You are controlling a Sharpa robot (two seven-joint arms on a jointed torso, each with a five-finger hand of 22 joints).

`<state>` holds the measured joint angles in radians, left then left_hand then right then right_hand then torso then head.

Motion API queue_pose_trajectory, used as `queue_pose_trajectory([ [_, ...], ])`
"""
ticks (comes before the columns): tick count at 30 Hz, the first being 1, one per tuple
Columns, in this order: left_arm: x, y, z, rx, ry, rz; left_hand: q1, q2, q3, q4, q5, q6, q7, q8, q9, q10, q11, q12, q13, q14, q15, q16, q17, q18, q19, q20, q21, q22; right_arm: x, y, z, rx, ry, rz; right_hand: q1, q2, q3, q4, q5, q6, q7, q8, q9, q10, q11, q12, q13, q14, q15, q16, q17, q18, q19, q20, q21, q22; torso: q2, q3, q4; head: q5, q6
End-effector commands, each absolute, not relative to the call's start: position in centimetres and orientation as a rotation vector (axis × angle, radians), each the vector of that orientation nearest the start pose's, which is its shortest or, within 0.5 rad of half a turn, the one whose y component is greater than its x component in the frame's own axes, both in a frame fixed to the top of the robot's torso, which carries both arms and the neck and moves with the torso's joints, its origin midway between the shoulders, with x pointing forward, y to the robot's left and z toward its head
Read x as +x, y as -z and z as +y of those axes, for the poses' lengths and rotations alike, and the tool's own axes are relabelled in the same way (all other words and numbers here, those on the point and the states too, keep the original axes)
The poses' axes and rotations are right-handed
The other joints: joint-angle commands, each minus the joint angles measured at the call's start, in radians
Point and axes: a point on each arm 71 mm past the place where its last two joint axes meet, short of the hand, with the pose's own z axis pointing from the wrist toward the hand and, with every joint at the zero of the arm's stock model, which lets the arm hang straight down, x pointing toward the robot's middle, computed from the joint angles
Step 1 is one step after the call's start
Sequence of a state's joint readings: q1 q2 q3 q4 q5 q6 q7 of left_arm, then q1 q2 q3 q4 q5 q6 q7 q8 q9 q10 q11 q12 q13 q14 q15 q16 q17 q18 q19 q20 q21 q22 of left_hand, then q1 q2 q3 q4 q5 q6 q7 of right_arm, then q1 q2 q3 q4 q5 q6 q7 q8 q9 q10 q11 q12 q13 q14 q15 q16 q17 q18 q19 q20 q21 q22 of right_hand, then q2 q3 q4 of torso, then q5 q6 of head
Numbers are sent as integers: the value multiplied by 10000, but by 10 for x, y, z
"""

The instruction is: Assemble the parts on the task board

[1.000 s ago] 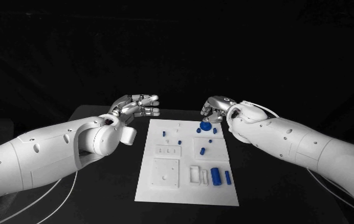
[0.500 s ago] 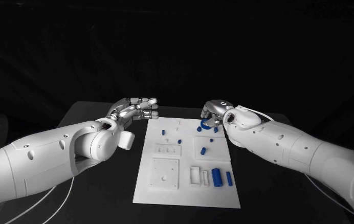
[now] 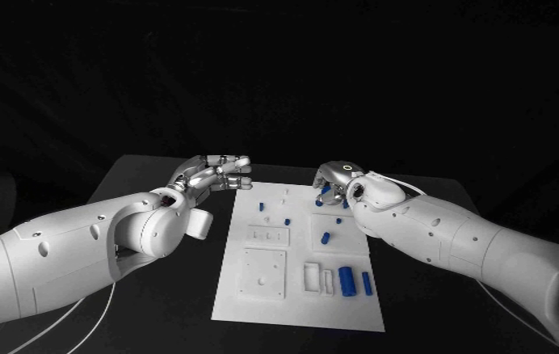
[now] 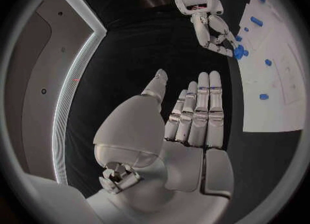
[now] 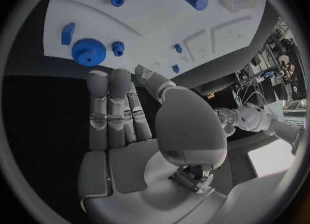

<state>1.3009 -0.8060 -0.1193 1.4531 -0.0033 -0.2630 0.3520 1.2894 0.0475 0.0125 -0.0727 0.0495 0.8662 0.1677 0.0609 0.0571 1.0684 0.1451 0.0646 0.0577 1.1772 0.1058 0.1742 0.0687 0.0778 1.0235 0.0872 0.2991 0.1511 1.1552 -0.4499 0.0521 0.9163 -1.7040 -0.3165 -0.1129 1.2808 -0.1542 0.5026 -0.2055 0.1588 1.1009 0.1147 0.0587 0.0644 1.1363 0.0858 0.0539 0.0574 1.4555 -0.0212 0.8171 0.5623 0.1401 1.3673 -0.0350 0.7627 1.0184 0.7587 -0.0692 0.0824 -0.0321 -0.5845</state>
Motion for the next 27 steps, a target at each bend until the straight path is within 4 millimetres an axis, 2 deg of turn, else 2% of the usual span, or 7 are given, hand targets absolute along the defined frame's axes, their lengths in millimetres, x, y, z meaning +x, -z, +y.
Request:
queue_pose_trajectory([
  [1, 509, 161, 207, -10283, 15424, 14809, -18, 60, -15, -59, 20, 45, -13, -10, 10, -74, 3, -44, 8, -45, 9, -15, -14, -1, -48, 16, 45, -14, 579, 214, -173, -2425, -3069, 15826, 57, -78, -18, -30, -97, -81, -19, 37, 11, -64, 24, 35, 11, -25, 53, 38, -39, 121, 92, 15, -120, 210, 83, -10, 14, -36, 10],
  [6, 510, 161, 207, -10279, 15410, 14813, -28, 55, -21, -55, 20, 30, -6, -10, 10, -84, 6, -43, 8, -49, 12, -16, -14, 3, -52, 19, 51, -23, 579, 217, -176, -2487, -2824, 15896, 94, -120, -107, -17, -158, -123, -3, 39, 11, -100, 35, 35, 12, -25, 62, 91, -81, 124, 178, 24, -343, 496, 153, -25, 24, -62, 36],
  [8, 511, 161, 207, -10277, 15401, 14799, -28, 55, -21, -55, 20, 30, -6, -10, 10, -84, 6, -43, 8, -49, 12, -16, -14, 3, -52, 19, 51, -23, 579, 217, -176, -2507, -2769, 15877, 115, -143, -124, -17, -158, -146, 7, 37, 9, -122, 40, 33, 11, -29, 64, 96, -111, 127, 223, 27, -491, 633, 179, -23, 20, -59, 29],
  [15, 512, 161, 207, -10275, 15361, 14708, -66, 57, -45, -28, 18, 40, -4, -8, 11, -133, 17, -43, 8, -50, 17, -16, -13, 9, -53, 26, 59, -42, 578, 219, -176, -2579, -2678, 15878, 138, -185, -102, -8, -173, -161, 10, 38, 10, -139, 46, 34, 12, -29, 77, 163, -134, 124, 373, 40, -760, 1077, 228, -55, 24, -70, 3],
  [18, 513, 161, 208, -10277, 15344, 14685, -66, 57, -45, -28, 18, 40, -4, -8, 11, -133, 17, -43, 8, -50, 17, -16, -13, 9, -53, 26, 59, -42, 578, 221, -176, -2594, -2623, 15885, 139, -186, -101, -8, -179, -159, 8, 37, 10, -137, 45, 34, 12, -32, 76, 171, -136, 125, 386, 39, -770, 1110, 252, -60, 42, -53, 11],
  [22, 513, 161, 208, -10286, 15341, 14642, -63, 67, -44, -29, 19, 38, -1, -9, 10, -144, 20, -44, 8, -50, 19, -16, -13, 13, -49, 28, 65, -50, 577, 222, -175, -2656, -2517, 15869, 130, -208, 212, -51, -282, -144, 15, 36, 11, -119, 45, 33, 11, -41, 75, 243, -182, 135, 513, 38, -1074, 1536, 261, -60, 23, -9, 21],
  [27, 514, 161, 208, -10288, 15346, 14621, -63, 67, -44, -29, 19, 38, -1, -9, 10, -144, 20, -44, 8, -50, 19, -16, -13, 13, -49, 28, 65, -50, 577, 224, -175, -2695, -2406, 15910, 113, -243, 424, -43, -312, -133, 12, 38, 11, -112, 45, 33, 10, -46, 80, 268, -195, 144, 553, 42, -1182, 1697, 279, -83, 13, -22, 51],
])
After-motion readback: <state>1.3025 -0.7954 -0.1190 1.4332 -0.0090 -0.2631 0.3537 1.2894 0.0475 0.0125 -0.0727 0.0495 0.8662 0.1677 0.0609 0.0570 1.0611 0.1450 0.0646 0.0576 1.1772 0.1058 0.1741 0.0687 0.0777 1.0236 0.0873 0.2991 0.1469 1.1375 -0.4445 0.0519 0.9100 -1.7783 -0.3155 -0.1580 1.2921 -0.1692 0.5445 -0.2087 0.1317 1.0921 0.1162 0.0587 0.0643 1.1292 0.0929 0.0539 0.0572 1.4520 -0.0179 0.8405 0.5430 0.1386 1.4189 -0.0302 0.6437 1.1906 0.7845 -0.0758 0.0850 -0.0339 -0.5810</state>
